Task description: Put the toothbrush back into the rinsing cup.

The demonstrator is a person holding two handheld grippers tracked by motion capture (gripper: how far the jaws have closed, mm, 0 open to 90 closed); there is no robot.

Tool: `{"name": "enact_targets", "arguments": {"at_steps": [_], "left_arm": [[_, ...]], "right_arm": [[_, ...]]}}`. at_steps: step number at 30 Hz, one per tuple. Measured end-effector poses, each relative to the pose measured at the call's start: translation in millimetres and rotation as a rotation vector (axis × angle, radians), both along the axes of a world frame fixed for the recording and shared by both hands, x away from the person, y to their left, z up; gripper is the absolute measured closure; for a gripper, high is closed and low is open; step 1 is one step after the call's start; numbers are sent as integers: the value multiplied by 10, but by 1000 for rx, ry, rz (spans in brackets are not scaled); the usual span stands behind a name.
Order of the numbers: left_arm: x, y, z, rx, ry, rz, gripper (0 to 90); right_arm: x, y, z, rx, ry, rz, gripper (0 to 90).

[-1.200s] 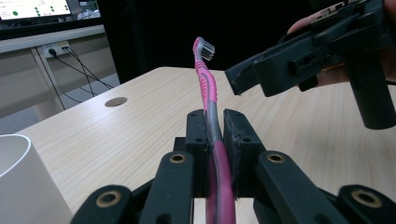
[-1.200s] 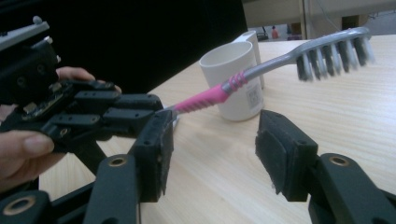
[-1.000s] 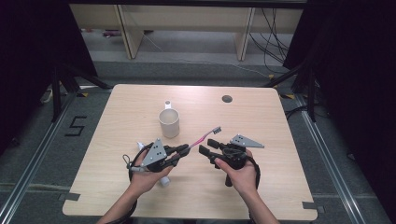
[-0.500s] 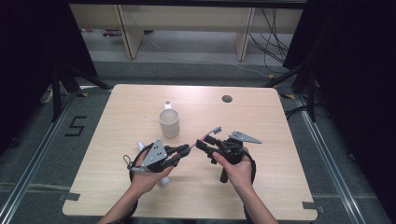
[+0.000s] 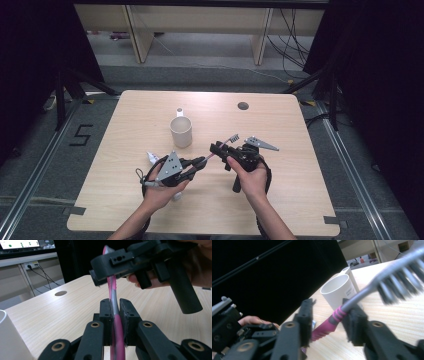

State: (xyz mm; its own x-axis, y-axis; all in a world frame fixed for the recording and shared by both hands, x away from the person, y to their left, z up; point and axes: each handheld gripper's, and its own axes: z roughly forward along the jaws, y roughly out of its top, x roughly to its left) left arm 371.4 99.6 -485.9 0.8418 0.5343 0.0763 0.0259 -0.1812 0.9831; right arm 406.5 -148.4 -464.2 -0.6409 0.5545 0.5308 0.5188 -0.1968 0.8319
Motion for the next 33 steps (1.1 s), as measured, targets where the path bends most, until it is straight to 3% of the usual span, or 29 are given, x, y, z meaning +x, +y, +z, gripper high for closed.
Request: {"name": "enact_targets", "arguments": {"at_steps": [1, 3, 4, 9, 13, 14, 15, 17, 19, 21, 25, 26, 30, 33], "left_arm": [[1, -15, -7, -3, 0, 3, 804], [3, -38, -18, 8, 5, 7, 803], [6, -70, -39, 19, 15, 11, 803], [27, -132, -56, 48, 40, 11, 799], [42, -146, 65, 65, 35, 1, 700], [46, -105, 157, 55, 20, 16, 684], [48, -84, 185, 55, 21, 20, 660], [47, -48, 205, 47, 31, 30, 613], [45, -30, 204, 38, 38, 33, 595], [20, 31, 183, 30, 49, 54, 557], [-7, 82, 162, 21, 59, 66, 496], [-24, 126, 156, 14, 65, 71, 481], [-50, 218, 162, 14, 54, 89, 454], [-91, 355, 177, -3, 43, 117, 436]], "right_arm": [[6, -1, 2, -4, -14, -1, 687], [-7, 2, 18, 17, 0, 0, 720], [-22, 9, 37, 54, 8, 8, 755], [-28, 28, 81, 25, -32, 26, 801], [-39, 40, 173, 4, -80, 38, 808], [-41, 21, 253, 12, -100, 34, 808], [-54, 12, 300, 25, -91, 35, 808], [-38, -16, 379, -1, -139, 24, 808], [-38, -22, 406, -5, -138, 17, 808], [-8, -46, 469, -42, -170, 4, 808], [12, -47, 489, -60, -168, -7, 809], [34, -51, 497, -86, -193, -18, 809], [30, -39, 530, -101, -190, -23, 809], [62, -31, 559, -148, -226, -39, 809]]}}
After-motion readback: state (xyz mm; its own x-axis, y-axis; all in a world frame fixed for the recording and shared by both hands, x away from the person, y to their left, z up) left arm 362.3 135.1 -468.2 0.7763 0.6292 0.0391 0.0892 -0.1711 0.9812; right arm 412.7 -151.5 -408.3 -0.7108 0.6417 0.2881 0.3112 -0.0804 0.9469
